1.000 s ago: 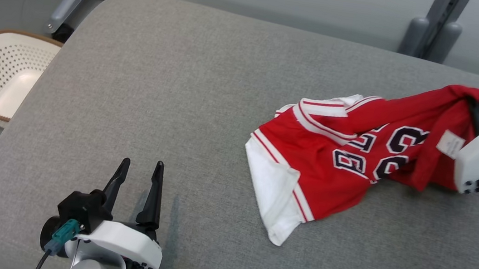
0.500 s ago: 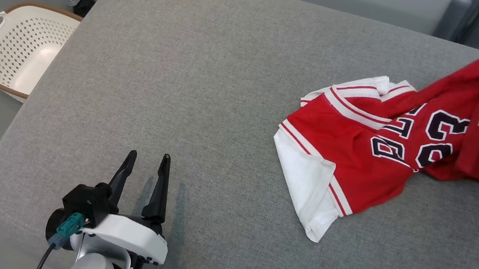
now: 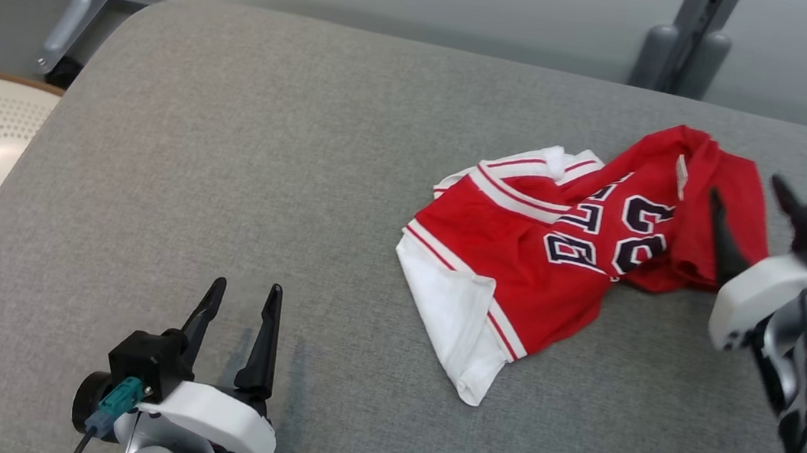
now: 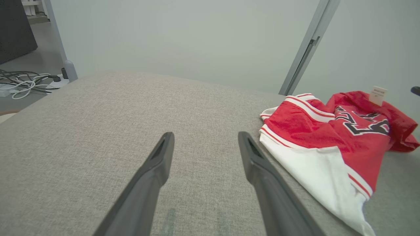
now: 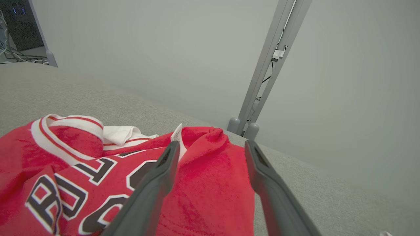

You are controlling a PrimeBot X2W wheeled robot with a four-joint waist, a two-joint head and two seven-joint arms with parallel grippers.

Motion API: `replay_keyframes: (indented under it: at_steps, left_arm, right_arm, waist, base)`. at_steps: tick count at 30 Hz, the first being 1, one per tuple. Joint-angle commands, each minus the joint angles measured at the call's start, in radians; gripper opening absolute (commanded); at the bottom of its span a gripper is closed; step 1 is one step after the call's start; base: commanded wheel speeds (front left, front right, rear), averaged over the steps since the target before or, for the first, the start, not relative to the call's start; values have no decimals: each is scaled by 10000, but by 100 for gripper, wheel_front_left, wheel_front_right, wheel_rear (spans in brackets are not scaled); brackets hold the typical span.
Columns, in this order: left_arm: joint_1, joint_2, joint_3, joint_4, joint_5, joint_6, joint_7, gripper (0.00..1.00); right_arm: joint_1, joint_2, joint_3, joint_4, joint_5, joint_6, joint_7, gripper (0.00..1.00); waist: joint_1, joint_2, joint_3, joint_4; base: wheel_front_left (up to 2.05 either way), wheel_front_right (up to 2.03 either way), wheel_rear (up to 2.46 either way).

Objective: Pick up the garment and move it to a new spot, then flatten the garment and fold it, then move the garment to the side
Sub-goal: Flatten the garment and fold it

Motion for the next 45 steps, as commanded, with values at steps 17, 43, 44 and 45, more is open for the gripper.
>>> replay_keyframes:
  at_steps: [17,43,44,45]
  left_arm:
    - [-141,40,3,60,172,-110,-46,100]
    - [-396,37,-6,-156,107,-60,-46,100]
    - [-446,37,-40,-151,85,-63,-46,100]
    - [-493,42,-42,-151,74,-64,-45,100]
  right_arm:
    - [1020,374,698,-99,-219,-1,-124,74]
    - [-376,-1976,-1426,10,-783,-2,1169,0]
    - [-655,-2159,-1502,195,-917,-1,1219,0]
    - [-816,-2223,-1528,291,-974,-2,1237,0]
  waist:
    - [0,0,138,-67]
    - [0,0,709,125]
    - [0,0,819,225]
    - [0,0,876,270]
  base:
    - [0,0,0]
    - [0,0,0]
    - [0,0,0]
    - [0,0,0]
